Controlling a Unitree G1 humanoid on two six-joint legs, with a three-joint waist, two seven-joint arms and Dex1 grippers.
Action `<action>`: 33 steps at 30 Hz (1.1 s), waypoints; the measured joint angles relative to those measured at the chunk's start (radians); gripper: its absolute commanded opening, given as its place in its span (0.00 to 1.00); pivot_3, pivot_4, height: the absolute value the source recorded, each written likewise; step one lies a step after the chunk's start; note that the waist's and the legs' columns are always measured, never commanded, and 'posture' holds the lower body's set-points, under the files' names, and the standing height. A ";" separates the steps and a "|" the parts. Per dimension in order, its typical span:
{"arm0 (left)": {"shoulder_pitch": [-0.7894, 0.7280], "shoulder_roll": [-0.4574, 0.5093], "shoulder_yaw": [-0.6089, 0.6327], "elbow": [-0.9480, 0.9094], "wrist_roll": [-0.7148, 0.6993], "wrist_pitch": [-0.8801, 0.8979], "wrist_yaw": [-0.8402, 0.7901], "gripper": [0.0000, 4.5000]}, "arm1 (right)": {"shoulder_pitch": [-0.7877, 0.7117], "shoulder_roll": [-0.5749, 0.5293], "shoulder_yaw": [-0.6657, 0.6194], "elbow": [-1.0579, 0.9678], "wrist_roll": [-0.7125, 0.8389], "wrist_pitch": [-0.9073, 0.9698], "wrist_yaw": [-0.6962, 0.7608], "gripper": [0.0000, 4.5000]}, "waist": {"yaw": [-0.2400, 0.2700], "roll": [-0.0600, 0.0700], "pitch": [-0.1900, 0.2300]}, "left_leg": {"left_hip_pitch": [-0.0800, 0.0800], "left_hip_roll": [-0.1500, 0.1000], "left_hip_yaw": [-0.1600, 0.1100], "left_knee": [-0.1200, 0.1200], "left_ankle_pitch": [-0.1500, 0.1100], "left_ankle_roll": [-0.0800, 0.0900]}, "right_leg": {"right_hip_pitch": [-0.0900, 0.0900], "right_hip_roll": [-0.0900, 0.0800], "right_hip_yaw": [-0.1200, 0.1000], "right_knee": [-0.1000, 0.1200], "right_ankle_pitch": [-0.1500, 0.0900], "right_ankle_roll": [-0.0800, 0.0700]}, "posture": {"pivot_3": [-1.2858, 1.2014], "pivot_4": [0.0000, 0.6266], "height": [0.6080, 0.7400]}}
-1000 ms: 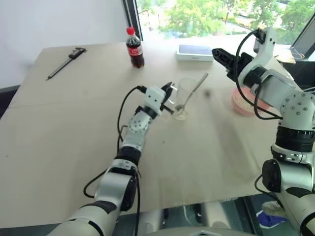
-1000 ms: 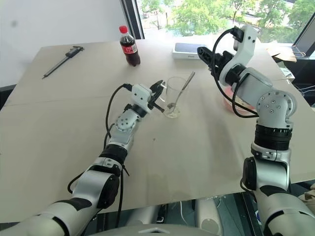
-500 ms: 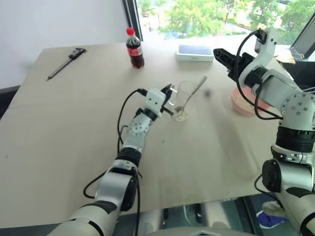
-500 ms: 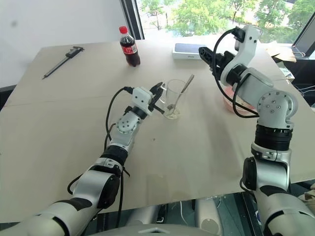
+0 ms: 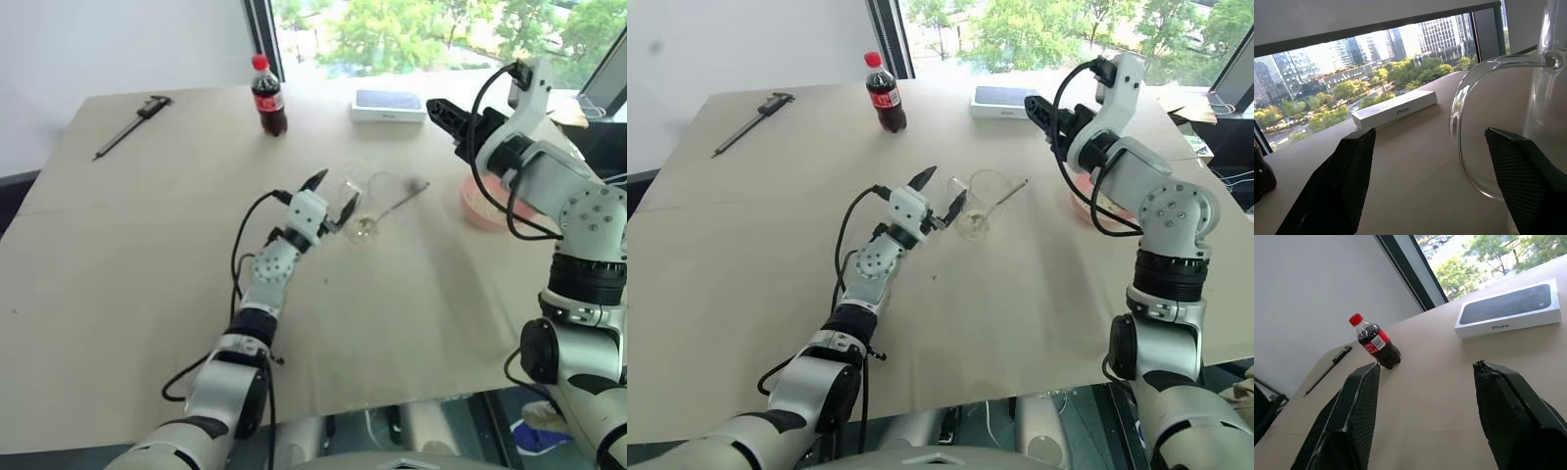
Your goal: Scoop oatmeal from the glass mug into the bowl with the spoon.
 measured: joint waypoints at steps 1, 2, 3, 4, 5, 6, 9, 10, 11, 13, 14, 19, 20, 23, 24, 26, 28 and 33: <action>0.007 0.002 -0.001 -0.010 0.000 0.006 0.000 0.85 | 0.001 0.000 -0.001 0.000 -0.001 0.000 0.000 0.68 | 0.000 0.000 0.000 | 0.000 0.000 0.000 0.000 0.000 0.000 | 0.000 0.000 0.000 0.000 0.000 0.000 | 0.52 0.24 1.00; 0.016 0.006 -0.001 -0.019 0.000 0.013 0.000 0.85 | 0.001 0.002 -0.001 0.000 -0.003 0.000 0.000 0.68 | 0.000 0.000 0.000 | 0.000 0.000 0.000 0.000 0.000 0.000 | 0.000 0.000 0.000 0.000 0.000 0.000 | 0.52 0.24 1.00; 0.024 0.010 -0.001 -0.030 -0.001 0.021 0.000 0.85 | 0.001 0.004 -0.001 0.000 -0.005 0.000 0.000 0.68 | 0.000 0.000 0.000 | 0.000 0.000 0.000 0.000 0.000 0.000 | 0.000 0.000 0.000 0.000 0.000 0.000 | 0.52 0.24 1.00; 0.030 0.013 -0.001 -0.038 -0.001 0.025 0.000 0.85 | 0.001 0.006 -0.001 0.000 -0.006 0.001 0.001 0.68 | 0.000 0.000 0.000 | 0.000 0.000 0.000 0.000 0.000 0.000 | 0.000 0.000 0.000 0.000 0.000 0.000 | 0.52 0.24 1.00; 0.034 0.016 -0.001 -0.046 -0.001 0.029 0.000 0.85 | 0.001 0.007 -0.001 0.000 -0.008 0.001 0.002 0.68 | 0.000 0.000 0.000 | 0.000 0.000 0.000 0.000 0.000 0.000 | 0.000 0.000 0.000 0.000 0.000 0.000 | 0.52 0.24 1.00; 0.036 0.018 -0.001 -0.049 -0.002 0.036 0.000 0.85 | 0.001 0.008 -0.001 0.000 -0.009 0.001 0.004 0.68 | 0.001 0.000 0.000 | 0.000 0.000 0.000 0.000 0.000 0.000 | 0.000 0.000 0.000 0.000 0.000 0.000 | 0.52 0.24 1.00; 0.043 0.029 0.000 -0.051 -0.004 0.047 0.000 0.85 | 0.001 0.009 -0.001 0.000 -0.016 0.001 0.013 0.68 | 0.001 0.000 0.000 | 0.000 0.000 0.000 0.000 0.000 0.000 | 0.000 0.000 0.000 0.000 0.000 0.000 | 0.52 0.24 1.00; 0.044 0.031 0.000 -0.051 -0.004 0.048 0.000 0.85 | 0.001 0.009 -0.001 0.000 -0.018 0.001 0.015 0.68 | 0.001 0.000 0.000 | 0.000 0.000 0.000 0.000 0.000 0.000 | 0.000 0.000 0.000 0.000 0.000 0.000 | 0.52 0.24 1.00; 0.044 0.033 0.000 -0.051 -0.004 0.049 0.000 0.85 | 0.001 0.009 -0.001 0.001 -0.021 0.001 0.016 0.68 | 0.001 0.000 0.000 | 0.000 0.000 0.000 0.000 0.000 0.000 | 0.000 0.000 0.000 0.000 0.000 0.000 | 0.52 0.24 1.00; 0.045 0.033 -0.001 -0.057 -0.004 0.053 0.000 0.85 | 0.001 0.010 -0.001 0.001 -0.025 0.001 0.019 0.68 | 0.001 0.000 0.000 | 0.000 0.000 0.000 0.000 0.000 0.000 | 0.000 0.000 0.000 0.000 0.000 0.000 | 0.52 0.24 1.00; 0.046 0.033 -0.001 -0.059 -0.004 0.053 0.000 0.85 | 0.001 0.010 -0.001 0.001 -0.026 0.001 0.020 0.68 | 0.001 0.000 0.000 | 0.000 0.000 0.000 0.000 0.000 0.000 | 0.000 0.000 0.000 0.000 0.000 0.000 | 0.52 0.24 1.00; 0.083 0.037 -0.002 -0.117 -0.013 0.071 -0.004 0.85 | 0.001 0.010 -0.006 0.001 -0.035 0.001 0.028 0.68 | 0.000 0.000 0.000 | 0.000 0.000 0.000 0.000 0.000 0.000 | 0.000 0.000 0.000 0.000 0.000 0.000 | 0.52 0.24 1.00; 0.090 0.037 -0.002 -0.130 -0.014 0.074 -0.006 0.85 | 0.001 0.009 -0.009 0.001 -0.036 0.001 0.031 0.68 | 0.001 0.000 0.000 | 0.000 0.000 0.000 0.000 0.000 0.000 | 0.000 0.000 0.000 0.000 0.000 0.000 | 0.52 0.24 1.00; 0.142 0.045 -0.004 -0.225 -0.030 0.111 -0.026 0.85 | 0.014 0.006 -0.016 -0.010 -0.040 -0.009 0.056 0.68 | 0.001 0.000 0.000 | 0.000 0.000 0.000 0.000 0.000 0.000 | 0.000 0.000 0.000 -0.001 0.000 0.000 | 0.52 0.24 1.00; 0.174 0.054 -0.007 -0.283 -0.039 0.130 -0.036 0.85 | 0.031 0.001 -0.017 -0.029 -0.045 -0.019 0.074 0.68 | 0.001 0.000 0.000 | 0.000 0.000 0.000 -0.001 0.000 0.000 | 0.000 -0.001 0.000 -0.001 0.000 0.000 | 0.52 0.24 1.00; 0.225 0.074 -0.007 -0.371 -0.052 0.162 -0.053 0.85 | 0.065 -0.015 -0.017 -0.052 -0.064 -0.040 0.107 0.68 | 0.001 0.000 0.000 | 0.000 0.000 0.000 -0.001 0.000 0.000 | 0.000 -0.001 0.000 -0.002 0.000 0.000 | 0.52 0.24 1.00; 0.285 0.093 -0.007 -0.471 -0.075 0.206 -0.070 0.85 | 0.117 -0.034 -0.018 -0.088 -0.082 -0.064 0.143 0.68 | 0.001 0.000 0.000 | 0.000 0.000 0.000 -0.001 0.000 0.000 | 0.000 -0.001 0.000 -0.002 0.000 0.000 | 0.52 0.24 1.00; 0.485 0.136 0.013 -0.765 -0.186 0.383 -0.091 0.85 | 0.297 -0.066 -0.029 -0.160 -0.127 -0.159 0.272 0.68 | 0.000 0.001 0.000 | 0.000 0.001 0.000 -0.001 -0.001 0.001 | 0.001 -0.001 0.001 -0.003 0.000 0.000 | 0.52 0.24 1.00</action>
